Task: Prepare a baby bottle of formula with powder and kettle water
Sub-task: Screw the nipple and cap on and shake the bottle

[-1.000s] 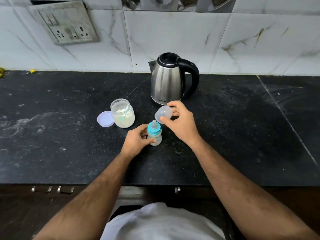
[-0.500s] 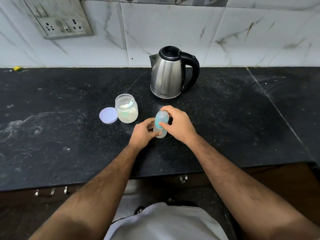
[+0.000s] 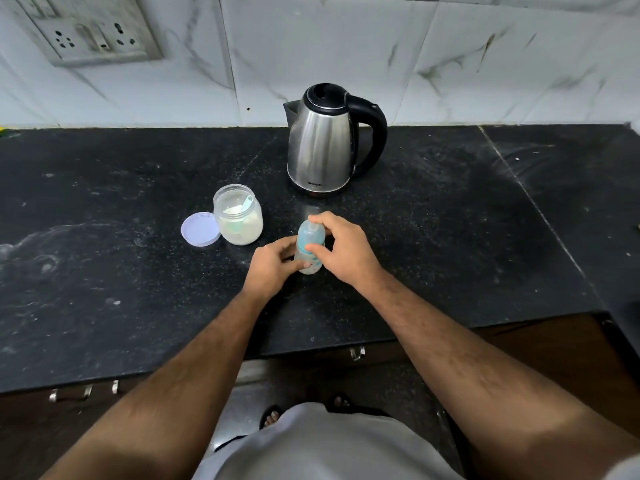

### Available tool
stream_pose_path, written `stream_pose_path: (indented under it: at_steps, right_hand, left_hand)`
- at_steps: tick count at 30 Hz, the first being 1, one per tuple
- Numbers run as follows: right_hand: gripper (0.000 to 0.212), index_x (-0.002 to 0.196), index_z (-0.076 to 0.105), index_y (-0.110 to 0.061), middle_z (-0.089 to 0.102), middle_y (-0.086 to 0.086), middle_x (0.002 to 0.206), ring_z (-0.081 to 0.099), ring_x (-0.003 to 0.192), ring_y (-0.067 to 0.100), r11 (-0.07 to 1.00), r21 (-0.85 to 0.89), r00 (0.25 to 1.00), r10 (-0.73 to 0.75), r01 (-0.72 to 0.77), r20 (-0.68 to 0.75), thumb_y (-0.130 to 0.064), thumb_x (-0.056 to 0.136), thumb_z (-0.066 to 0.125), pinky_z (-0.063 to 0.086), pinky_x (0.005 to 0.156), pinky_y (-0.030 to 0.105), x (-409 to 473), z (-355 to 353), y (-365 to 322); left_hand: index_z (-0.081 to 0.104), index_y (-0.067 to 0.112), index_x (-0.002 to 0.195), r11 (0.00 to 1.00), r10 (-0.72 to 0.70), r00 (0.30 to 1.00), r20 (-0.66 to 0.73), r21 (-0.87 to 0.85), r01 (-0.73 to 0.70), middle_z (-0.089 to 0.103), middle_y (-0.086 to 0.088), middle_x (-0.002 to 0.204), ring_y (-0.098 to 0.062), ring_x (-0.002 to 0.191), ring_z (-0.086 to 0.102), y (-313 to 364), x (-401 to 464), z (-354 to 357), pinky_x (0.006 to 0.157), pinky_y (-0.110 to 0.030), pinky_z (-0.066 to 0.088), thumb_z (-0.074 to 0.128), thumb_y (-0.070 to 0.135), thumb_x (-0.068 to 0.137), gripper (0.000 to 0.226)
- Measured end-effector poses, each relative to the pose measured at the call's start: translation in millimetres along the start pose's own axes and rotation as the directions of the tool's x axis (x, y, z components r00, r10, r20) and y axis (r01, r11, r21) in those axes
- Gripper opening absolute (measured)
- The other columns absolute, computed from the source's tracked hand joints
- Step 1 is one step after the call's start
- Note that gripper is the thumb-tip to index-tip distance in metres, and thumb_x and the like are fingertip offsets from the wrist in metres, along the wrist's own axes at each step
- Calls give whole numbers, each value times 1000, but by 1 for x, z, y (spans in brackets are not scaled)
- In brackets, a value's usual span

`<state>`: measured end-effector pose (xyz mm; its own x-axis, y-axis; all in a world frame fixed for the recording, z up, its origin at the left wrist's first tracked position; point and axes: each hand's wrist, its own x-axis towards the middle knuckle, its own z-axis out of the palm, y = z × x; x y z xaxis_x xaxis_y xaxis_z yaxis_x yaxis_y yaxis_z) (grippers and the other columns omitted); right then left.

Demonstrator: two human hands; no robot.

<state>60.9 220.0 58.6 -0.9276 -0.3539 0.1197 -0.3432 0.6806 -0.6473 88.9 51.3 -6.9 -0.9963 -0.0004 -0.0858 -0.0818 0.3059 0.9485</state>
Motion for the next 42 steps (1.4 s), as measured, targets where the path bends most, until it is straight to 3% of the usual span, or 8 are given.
stream_pose_path:
  at_steps: [5, 13, 18, 24, 28, 32, 38, 42]
  right_hand:
    - [53, 131, 56, -19, 63, -1, 130, 57, 121, 18, 999, -50, 1000, -18, 17, -15, -24, 82, 76, 44, 105, 47, -3, 4, 0]
    - [61, 141, 42, -25, 57, -3, 132, 52, 118, 21, 977, -206, 998, -51, 57, 36, -29, 87, 68, 39, 105, 45, -8, 4, -1]
    - [90, 151, 28, -26, 51, -1, 145, 47, 132, 21, 995, 39, 991, 90, -94, 94, -31, 77, 78, 37, 111, 42, -8, 7, 3]
    - [91, 149, 30, -28, 56, -1, 137, 52, 125, 15, 935, 263, 966, 200, -238, 163, -22, 75, 83, 41, 103, 31, -5, 14, 9]
    - [82, 142, 37, -28, 58, -3, 129, 54, 117, 15, 938, 255, 966, 199, -236, 164, -20, 74, 82, 44, 97, 30, -4, 21, 8]
    - [65, 132, 48, -21, 63, -2, 121, 58, 112, 16, 936, 267, 972, 206, -230, 114, -18, 75, 80, 48, 97, 35, -7, 25, 10]
    - [57, 127, 55, -20, 66, -4, 116, 60, 108, 13, 932, 266, 969, 232, -246, 83, -18, 76, 80, 50, 94, 32, -17, 19, 13]
    - [57, 124, 55, -20, 65, -5, 116, 61, 107, 14, 928, 267, 965, 255, -260, 51, -22, 74, 82, 52, 94, 36, -31, 11, 22]
  left_hand:
    - [64, 14, 128, 1000, 7, 1000, 11, 29, -8, 72, 6, 117, 0, 109, 66, -1, 1, 0, 103, -28, 50, 82, 7, 77, 54]
    - [63, 17, 130, 999, 10, 1000, 22, 47, -11, 72, 7, 118, 1, 110, 65, 4, 0, -1, 104, -26, 48, 83, 8, 76, 58]
    - [58, 20, 136, 997, 0, 1000, 19, 82, -2, 68, 9, 124, 0, 116, 62, 7, -4, -1, 107, -25, 45, 80, 11, 80, 61]
    - [58, 16, 136, 973, -39, 996, -77, 226, 56, 64, -3, 133, -12, 124, 59, -7, -27, -14, 108, -31, 45, 76, 23, 86, 54]
    - [61, 19, 134, 889, 73, 989, -130, 459, -5, 62, 0, 136, -15, 127, 56, -13, -49, -18, 110, -33, 42, 70, 37, 90, 49]
    - [53, 15, 141, 789, 133, 988, -77, 612, -59, 46, -4, 152, -21, 143, 39, -24, -63, -12, 118, -37, 30, 64, 50, 90, 63]
    - [25, 21, 156, 573, 18, 1000, 18, 819, -25, 11, -9, 166, -25, 154, 4, -41, -67, -9, 125, -46, 7, 16, 82, 77, 100]
    - [16, 22, 158, 516, 8, 998, 67, 854, -62, 3, -10, 167, -27, 154, -3, -43, -64, -4, 124, -47, 4, 11, 83, 76, 102]
